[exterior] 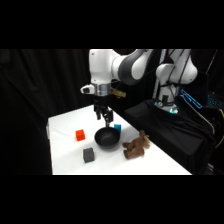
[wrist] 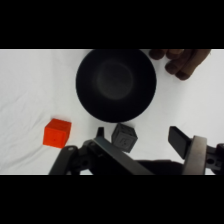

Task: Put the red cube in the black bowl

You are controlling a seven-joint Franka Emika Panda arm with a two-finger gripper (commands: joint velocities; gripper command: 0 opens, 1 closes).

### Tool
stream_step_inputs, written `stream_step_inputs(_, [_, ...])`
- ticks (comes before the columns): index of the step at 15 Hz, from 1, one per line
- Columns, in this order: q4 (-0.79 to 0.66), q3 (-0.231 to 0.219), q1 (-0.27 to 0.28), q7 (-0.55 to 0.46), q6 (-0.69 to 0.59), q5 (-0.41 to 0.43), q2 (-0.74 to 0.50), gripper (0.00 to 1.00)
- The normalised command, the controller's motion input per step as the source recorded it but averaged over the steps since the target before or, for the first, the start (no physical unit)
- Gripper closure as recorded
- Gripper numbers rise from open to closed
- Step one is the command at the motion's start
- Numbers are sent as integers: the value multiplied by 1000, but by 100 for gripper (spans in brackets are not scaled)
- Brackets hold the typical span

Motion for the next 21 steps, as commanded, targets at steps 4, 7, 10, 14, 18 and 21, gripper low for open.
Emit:
stream_step_inputs(4, [101,-3,-32,30,-46,-44,54,0])
stream_step_inputs(7, [313,-47,-65,62,-107,-93,174,0])
stream_step_inputs(10, [462,-55,-82,75,-171,-98,266,0])
stream_step_inputs(14, [581,-43,-87,80,-230,-77,346,0])
stream_step_inputs(18, [573,-22,-81,74,-223,-66,361,0])
stream_step_inputs(21, [501,2,-90,31,-167,-23,344,0])
